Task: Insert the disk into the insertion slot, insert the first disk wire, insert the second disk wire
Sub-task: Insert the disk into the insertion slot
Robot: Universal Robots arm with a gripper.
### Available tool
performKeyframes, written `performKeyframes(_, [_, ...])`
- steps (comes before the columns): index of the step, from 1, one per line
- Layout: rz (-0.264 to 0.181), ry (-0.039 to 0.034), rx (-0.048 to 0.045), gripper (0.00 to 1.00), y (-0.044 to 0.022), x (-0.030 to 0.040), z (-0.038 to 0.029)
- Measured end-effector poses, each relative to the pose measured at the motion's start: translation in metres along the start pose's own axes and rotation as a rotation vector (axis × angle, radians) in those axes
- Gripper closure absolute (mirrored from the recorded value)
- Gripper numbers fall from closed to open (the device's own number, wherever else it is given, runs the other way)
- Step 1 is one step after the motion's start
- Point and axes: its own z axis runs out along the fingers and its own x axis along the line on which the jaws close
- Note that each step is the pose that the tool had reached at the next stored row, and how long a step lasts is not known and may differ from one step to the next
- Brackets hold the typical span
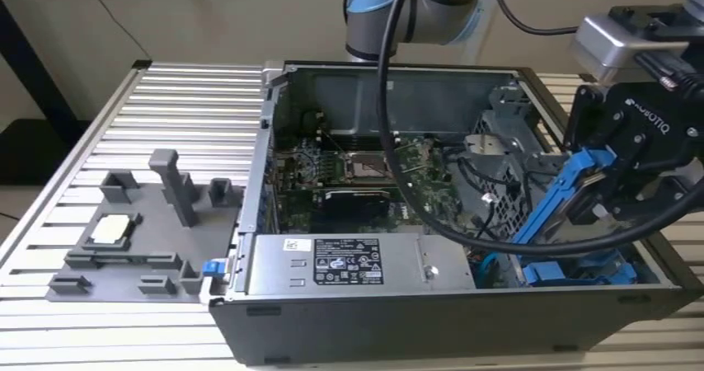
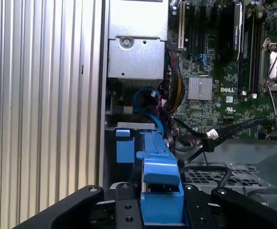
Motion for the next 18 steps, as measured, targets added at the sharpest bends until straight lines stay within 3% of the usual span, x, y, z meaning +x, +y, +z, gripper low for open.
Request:
performKeyframes(4, [-0.002, -0.0048, 0.0001, 0.67, -0.0002, -0.0003, 0.0046])
performKeyframes(12, [-0.007, -0.0054, 0.0000, 0.67, -0.0009, -0.0003, 0.0181])
performKeyframes(18, [-0.007, -0.0071, 0.0001, 0.67, -0.0009, -0.0003, 0.0181])
